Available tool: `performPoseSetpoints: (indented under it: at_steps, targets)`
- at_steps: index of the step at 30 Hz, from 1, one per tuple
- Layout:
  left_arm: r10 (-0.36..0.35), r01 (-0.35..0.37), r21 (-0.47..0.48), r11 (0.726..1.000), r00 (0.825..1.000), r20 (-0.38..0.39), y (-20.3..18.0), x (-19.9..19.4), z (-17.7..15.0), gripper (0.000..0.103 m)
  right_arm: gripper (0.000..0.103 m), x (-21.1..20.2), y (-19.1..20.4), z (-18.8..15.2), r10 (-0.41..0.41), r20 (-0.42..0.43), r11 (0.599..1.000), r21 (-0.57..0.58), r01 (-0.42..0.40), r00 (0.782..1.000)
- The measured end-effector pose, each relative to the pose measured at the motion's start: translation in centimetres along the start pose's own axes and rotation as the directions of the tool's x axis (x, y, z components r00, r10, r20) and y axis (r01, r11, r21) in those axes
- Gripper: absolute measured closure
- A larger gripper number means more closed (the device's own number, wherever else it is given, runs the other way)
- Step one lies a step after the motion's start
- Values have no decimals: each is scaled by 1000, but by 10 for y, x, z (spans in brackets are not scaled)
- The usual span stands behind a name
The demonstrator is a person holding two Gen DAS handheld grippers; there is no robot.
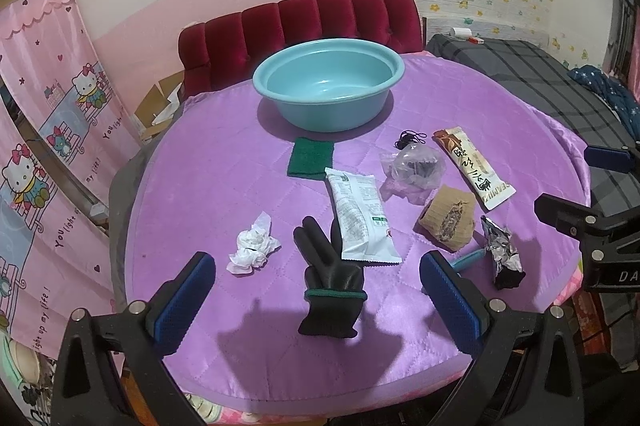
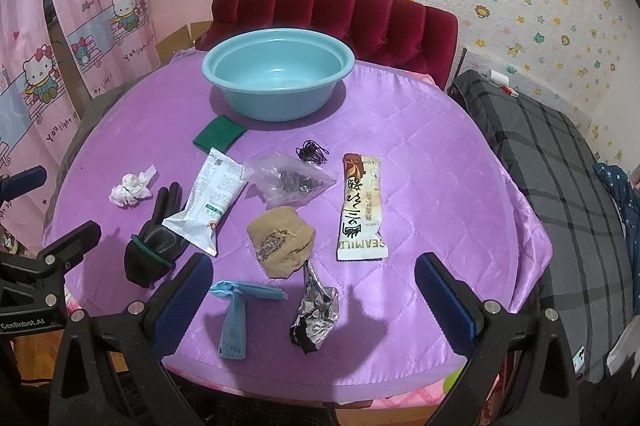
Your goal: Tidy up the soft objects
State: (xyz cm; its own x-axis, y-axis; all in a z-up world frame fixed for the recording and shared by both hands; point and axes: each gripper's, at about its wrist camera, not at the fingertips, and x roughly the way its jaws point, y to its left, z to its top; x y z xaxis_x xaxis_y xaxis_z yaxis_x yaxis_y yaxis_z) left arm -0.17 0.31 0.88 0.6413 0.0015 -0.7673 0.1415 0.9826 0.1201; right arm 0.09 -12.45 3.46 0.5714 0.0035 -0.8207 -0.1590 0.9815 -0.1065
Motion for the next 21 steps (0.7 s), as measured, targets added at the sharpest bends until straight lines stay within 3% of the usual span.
performPoseSetpoints:
  at_steps: [12, 21]
  targets:
    - [-27, 25, -61, 998, 999, -32, 20, 6, 7, 0, 0, 11, -12, 14, 18, -48, 1000, 12, -17, 999]
    - [-28, 20, -100, 995, 996, -83, 42, 29, 3, 0, 0, 46, -35, 30, 12, -97, 1000, 25, -10, 995]
